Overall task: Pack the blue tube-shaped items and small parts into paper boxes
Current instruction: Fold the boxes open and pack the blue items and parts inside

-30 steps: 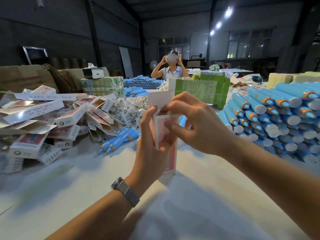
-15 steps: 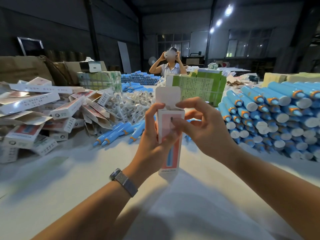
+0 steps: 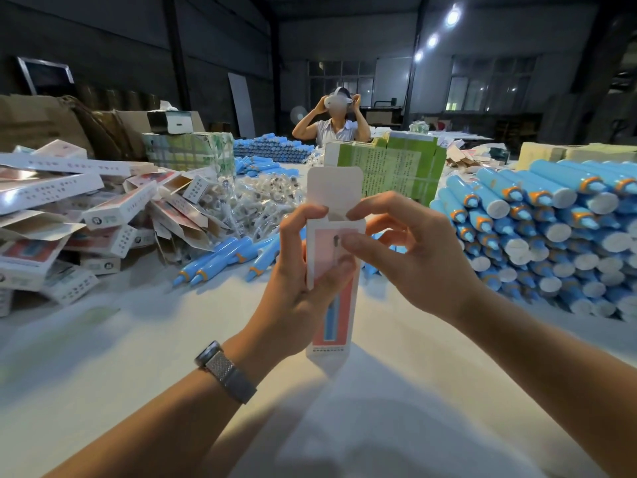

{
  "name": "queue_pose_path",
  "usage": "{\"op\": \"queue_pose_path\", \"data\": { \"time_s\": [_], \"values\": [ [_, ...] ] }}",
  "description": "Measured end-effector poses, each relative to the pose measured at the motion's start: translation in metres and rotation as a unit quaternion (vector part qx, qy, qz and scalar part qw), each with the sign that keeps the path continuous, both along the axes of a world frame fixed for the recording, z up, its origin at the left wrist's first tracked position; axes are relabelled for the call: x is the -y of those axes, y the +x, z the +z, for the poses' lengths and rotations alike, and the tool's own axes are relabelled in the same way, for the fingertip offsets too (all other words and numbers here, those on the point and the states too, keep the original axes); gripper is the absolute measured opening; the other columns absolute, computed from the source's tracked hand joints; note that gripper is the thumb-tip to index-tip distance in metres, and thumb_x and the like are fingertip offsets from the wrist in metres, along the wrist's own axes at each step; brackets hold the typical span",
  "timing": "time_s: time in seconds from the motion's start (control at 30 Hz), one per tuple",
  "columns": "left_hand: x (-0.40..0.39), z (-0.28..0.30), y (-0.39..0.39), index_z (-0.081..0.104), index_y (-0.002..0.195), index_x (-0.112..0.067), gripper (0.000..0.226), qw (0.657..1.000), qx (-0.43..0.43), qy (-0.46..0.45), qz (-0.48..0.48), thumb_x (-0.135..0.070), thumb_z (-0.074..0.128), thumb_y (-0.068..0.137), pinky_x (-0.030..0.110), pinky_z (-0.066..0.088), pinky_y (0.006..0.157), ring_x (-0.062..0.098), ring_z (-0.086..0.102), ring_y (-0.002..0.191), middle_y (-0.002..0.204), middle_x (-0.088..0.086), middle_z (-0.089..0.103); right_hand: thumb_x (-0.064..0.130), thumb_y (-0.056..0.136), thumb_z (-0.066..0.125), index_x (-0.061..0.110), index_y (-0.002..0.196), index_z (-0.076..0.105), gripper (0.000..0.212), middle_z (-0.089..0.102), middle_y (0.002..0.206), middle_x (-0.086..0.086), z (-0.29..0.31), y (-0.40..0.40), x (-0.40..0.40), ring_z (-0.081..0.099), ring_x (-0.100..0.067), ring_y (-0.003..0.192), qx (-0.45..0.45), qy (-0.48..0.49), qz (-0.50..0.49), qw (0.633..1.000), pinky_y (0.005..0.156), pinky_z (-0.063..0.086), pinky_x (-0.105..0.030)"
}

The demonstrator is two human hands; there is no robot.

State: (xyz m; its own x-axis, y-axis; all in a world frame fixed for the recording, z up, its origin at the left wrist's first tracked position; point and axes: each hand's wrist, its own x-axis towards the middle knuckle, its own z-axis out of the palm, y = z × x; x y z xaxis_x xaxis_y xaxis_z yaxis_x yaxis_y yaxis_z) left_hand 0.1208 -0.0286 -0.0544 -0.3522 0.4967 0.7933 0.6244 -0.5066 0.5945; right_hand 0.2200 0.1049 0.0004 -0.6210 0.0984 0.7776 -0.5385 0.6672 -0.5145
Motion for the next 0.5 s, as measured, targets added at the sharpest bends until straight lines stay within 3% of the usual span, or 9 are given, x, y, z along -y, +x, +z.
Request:
{"op": "queue_pose_path", "data": {
  "time_s": [0.1, 0.27, 0.4, 0.5],
  "values": [
    [0.0019, -0.0002, 0.0013, 0.034, 0.128, -0.048, 0.049, 1.000, 0.014, -0.005, -0.007, -0.019, 0.058, 0.096, 0.064, 0.055, 0.075, 0.038, 0.063, 0.088, 0.110, 0.004, 0.061, 0.035, 0.087, 0.064, 0.036, 0.096, 0.064, 0.009, 0.063, 0.100, 0.019, 0.0008, 0.0015, 0.0004, 0.065, -0.011, 0.082, -0.004, -0.003, 0.014, 1.000, 0.068, 0.053, -0.026],
    [0.0011, -0.0013, 0.0026, 0.034, 0.129, -0.048, 0.051, 0.999, 0.037, -0.009, -0.024, -0.019, 0.058, 0.096, 0.065, 0.055, 0.079, 0.025, 0.063, 0.094, 0.114, -0.010, 0.062, 0.019, 0.090, 0.065, 0.025, 0.096, 0.067, 0.009, 0.065, 0.111, 0.006, 0.0029, 0.0022, 0.0000, 0.066, -0.019, 0.099, -0.016, -0.003, 0.026, 1.000, 0.075, 0.058, -0.043],
    [0.0003, -0.0021, 0.0020, 0.034, 0.130, -0.048, 0.051, 0.998, 0.054, -0.011, -0.019, -0.022, 0.059, 0.095, 0.068, 0.052, 0.078, 0.023, 0.061, 0.089, 0.110, 0.001, 0.061, 0.017, 0.088, 0.065, 0.027, 0.095, 0.068, 0.012, 0.064, 0.116, 0.005, 0.0045, 0.0016, 0.0012, 0.065, -0.016, 0.105, -0.013, 0.002, 0.018, 1.000, 0.077, 0.056, -0.033],
    [0.0002, -0.0024, 0.0018, 0.034, 0.130, -0.048, 0.051, 0.998, 0.055, -0.010, -0.016, -0.022, 0.059, 0.094, 0.067, 0.053, 0.078, 0.020, 0.061, 0.089, 0.110, -0.003, 0.061, 0.015, 0.085, 0.068, 0.021, 0.095, 0.070, 0.012, 0.065, 0.121, -0.003, 0.0083, 0.0007, 0.0001, 0.066, -0.016, 0.103, -0.022, 0.005, 0.016, 1.000, 0.079, 0.054, -0.030]
  ]
}}
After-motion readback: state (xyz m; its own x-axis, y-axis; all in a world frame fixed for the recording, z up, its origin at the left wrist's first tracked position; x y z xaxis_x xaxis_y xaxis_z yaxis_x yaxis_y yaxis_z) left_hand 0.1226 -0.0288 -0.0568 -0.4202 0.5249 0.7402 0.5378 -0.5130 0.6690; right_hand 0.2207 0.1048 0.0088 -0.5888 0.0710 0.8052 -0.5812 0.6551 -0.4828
